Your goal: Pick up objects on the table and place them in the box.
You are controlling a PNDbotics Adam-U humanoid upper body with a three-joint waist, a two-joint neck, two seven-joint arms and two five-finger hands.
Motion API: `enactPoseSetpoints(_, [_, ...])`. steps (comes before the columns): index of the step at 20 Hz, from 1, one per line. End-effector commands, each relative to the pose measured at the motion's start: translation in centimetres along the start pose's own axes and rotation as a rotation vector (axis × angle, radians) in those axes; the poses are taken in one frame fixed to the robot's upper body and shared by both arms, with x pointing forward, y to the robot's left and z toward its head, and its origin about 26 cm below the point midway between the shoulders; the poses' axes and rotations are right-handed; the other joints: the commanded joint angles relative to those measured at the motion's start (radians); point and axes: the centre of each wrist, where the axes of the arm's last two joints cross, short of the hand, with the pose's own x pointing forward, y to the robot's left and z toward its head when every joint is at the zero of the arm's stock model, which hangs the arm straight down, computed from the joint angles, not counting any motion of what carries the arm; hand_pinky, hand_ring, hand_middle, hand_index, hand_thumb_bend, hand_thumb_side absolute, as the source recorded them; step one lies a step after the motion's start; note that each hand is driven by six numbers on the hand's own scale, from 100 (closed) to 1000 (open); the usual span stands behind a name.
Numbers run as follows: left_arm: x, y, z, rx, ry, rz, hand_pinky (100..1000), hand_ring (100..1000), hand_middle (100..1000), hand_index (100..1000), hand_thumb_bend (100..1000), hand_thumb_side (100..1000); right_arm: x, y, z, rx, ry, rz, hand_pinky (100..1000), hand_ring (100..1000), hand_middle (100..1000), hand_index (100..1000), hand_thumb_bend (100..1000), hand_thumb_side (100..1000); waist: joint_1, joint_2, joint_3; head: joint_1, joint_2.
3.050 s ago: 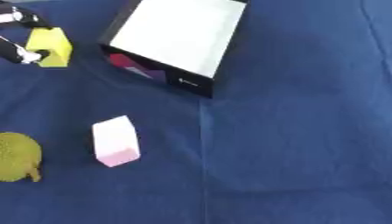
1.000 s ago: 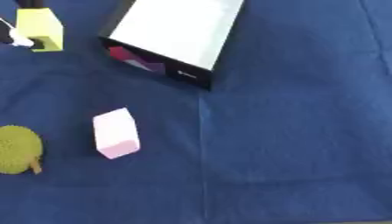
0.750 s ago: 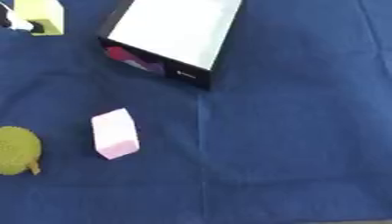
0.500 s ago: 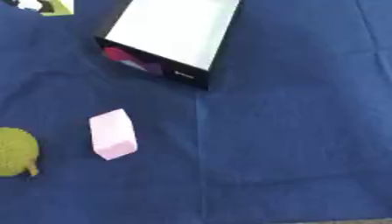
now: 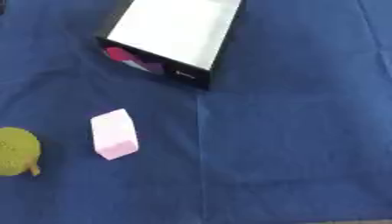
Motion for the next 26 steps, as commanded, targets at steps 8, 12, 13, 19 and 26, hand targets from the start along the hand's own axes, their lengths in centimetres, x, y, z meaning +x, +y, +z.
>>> enactPoseSetpoints(8, [1.7,1.2,-1.5,0.09,-0.132,0.034,706,451,260,625,338,100,1.5,1.1,-1.6,0.05,-0.052,-0.009,1000,1000,1000,906,100,470,0.018,-0.077,-0.061,0.061,-0.026])
enactPoseSetpoints(12, [1.8,0.0,-2.2,0.108,-0.137,0.066,709,450,260,625,286,100,2.0,1.8,-2.2,0.061,-0.072,-0.027,1000,1000,1000,905,100,470,0.024,-0.066,-0.104,0.096,-0.041])
enactPoseSetpoints(13, [1.8,-0.4,-2.2,0.105,-0.132,0.069,709,451,261,626,270,100,2.0,1.9,-2.2,0.063,-0.074,-0.03,1000,1000,1000,905,100,470,0.026,-0.064,-0.113,0.103,-0.043])
enactPoseSetpoints(19, [0.3,-3.5,-1.9,0.034,-0.057,0.083,743,492,313,642,237,100,2.0,1.8,-2.1,0.065,-0.066,-0.019,1000,1000,1000,906,100,470,0.042,-0.054,-0.135,0.107,-0.06])
enactPoseSetpoints(26, [-0.2,-5.6,-2.0,-0.03,-0.07,0.056,817,633,523,710,197,100,2.1,1.8,-2.2,0.075,-0.064,-0.009,1000,1000,1000,906,100,470,0.052,-0.04,-0.133,0.083,-0.08])
